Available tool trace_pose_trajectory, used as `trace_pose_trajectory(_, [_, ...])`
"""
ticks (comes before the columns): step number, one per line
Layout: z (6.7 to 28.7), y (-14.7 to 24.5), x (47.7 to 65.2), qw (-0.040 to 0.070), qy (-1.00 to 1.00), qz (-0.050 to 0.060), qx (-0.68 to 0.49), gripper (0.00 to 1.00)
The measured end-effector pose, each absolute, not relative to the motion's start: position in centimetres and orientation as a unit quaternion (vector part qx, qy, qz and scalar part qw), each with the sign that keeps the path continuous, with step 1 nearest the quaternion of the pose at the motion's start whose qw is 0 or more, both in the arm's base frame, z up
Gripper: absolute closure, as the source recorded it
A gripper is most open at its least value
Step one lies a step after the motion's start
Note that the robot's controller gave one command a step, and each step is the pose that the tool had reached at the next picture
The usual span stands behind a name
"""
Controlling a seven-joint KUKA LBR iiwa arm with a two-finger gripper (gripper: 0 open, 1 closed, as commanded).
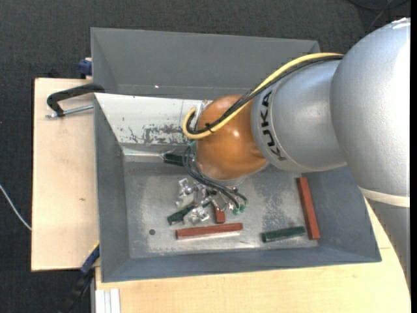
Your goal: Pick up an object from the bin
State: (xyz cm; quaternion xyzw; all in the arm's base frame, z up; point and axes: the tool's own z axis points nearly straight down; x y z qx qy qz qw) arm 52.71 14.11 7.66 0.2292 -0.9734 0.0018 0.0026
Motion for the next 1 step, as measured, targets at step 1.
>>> trace_pose_trajectory(1, [23.74, 13.91, 55.32, -0.006, -0.967, 0.000, 0.256, 1.00])
